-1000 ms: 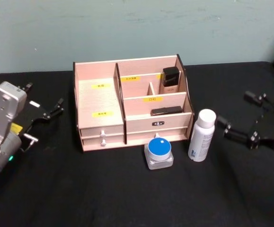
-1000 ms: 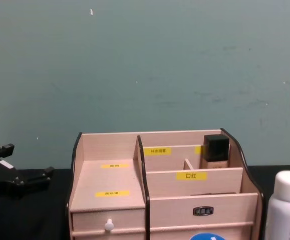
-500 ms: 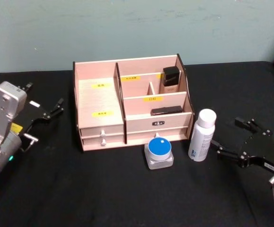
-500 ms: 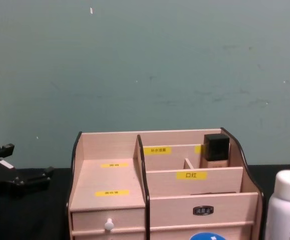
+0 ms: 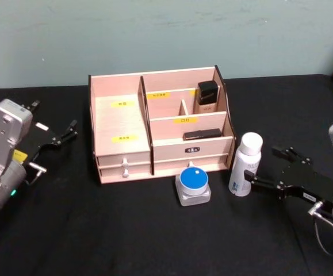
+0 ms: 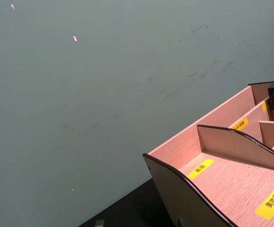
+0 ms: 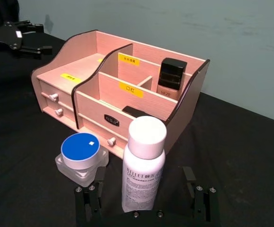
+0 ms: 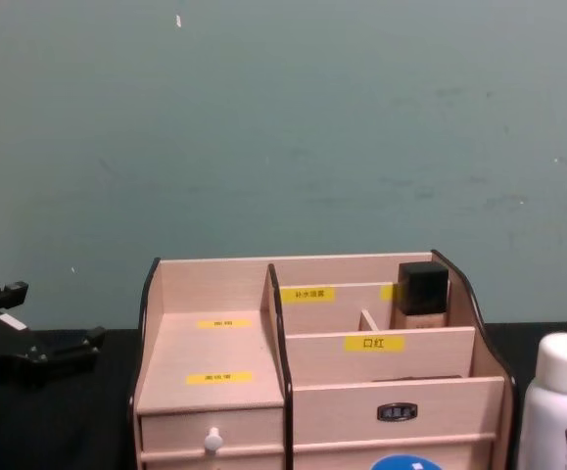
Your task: Pick up the facial cleanser and watermelon frost from the table and place them into the tiered storage box.
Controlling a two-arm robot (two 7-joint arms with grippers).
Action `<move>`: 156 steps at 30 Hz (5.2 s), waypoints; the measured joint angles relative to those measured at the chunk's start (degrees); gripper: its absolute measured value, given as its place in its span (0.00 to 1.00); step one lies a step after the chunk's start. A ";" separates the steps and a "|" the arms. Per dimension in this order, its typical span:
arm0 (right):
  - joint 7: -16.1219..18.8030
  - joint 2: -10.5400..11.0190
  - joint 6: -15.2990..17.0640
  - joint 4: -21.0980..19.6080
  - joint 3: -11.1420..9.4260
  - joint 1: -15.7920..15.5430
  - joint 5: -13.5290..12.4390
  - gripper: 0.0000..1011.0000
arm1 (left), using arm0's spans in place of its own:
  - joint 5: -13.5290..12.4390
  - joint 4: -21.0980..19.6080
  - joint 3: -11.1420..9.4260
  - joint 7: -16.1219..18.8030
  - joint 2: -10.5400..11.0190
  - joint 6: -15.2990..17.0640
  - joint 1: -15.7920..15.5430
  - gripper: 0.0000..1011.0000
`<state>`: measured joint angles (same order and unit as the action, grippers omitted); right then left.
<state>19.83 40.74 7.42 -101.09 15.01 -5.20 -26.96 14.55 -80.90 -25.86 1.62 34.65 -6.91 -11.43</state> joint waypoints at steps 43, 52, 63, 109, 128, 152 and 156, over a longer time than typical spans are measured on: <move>7.14 -8.19 -2.10 13.42 3.95 11.29 4.64 0.99 | 0.00 0.00 0.00 0.00 0.00 0.00 0.00 1.00; 7.07 -8.22 -2.19 13.53 4.01 11.37 4.83 0.99 | 0.00 0.00 0.00 0.00 0.00 0.00 0.00 1.00; 7.02 -8.14 -2.10 13.34 3.86 11.21 4.61 0.85 | 0.00 0.00 0.00 0.00 0.00 0.00 0.00 1.00; 6.83 -4.69 0.11 4.38 1.07 8.34 2.08 0.59 | 0.00 0.00 0.00 0.00 0.00 0.00 0.00 1.00; 8.28 -8.48 2.34 5.78 6.84 20.32 2.21 0.59 | 0.00 0.00 0.00 0.00 0.00 0.00 0.00 1.00; 8.89 -20.51 -0.39 25.49 13.83 37.21 4.77 0.59 | 0.00 0.00 0.00 0.00 0.00 0.00 0.00 1.00; 8.89 -21.72 -0.76 28.01 14.41 38.54 5.41 0.59 | 0.00 0.00 0.00 0.00 0.00 0.00 0.00 1.00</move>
<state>28.72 19.02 6.66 -73.08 29.42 33.34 -21.54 14.55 -80.90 -25.86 1.62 34.65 -6.91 -11.43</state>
